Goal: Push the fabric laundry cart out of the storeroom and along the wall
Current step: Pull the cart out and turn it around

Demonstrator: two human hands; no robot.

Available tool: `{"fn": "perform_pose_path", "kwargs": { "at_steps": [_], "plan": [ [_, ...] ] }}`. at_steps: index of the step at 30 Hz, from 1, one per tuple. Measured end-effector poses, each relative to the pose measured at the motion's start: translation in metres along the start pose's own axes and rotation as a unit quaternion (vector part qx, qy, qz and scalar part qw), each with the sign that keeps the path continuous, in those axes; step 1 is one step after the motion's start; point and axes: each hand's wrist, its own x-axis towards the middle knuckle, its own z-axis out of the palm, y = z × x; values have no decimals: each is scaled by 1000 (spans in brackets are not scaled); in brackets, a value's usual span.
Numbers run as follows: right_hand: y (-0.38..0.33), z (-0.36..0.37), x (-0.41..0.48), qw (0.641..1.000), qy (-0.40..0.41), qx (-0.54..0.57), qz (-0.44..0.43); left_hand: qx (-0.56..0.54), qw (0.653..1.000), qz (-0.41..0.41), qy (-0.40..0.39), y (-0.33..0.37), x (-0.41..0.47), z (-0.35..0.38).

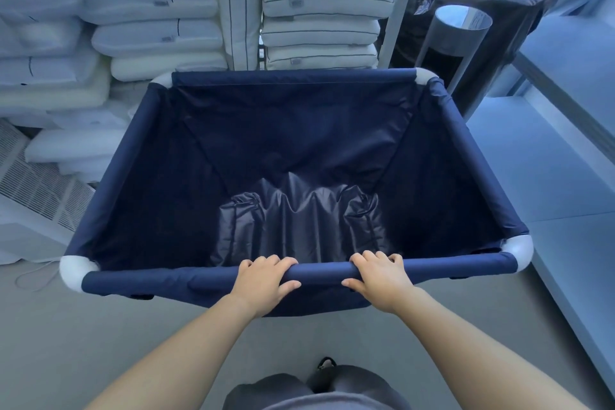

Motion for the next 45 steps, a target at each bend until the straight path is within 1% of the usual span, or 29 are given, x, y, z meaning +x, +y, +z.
{"fn": "perform_pose_path", "kwargs": {
  "at_steps": [15, 37, 45],
  "plan": [
    [-24, -5, -2, 999, -36, -27, 24, -54, 996, 14, -66, -17, -7, -12],
    [-77, 3, 1, 998, -49, -31, 0, -94, 991, 28, -89, -68, -47, -13],
    [-91, 5, -9, 1000, -15, -11, 11, -91, 992, 45, -73, -79, -60, -10]
  ]
}}
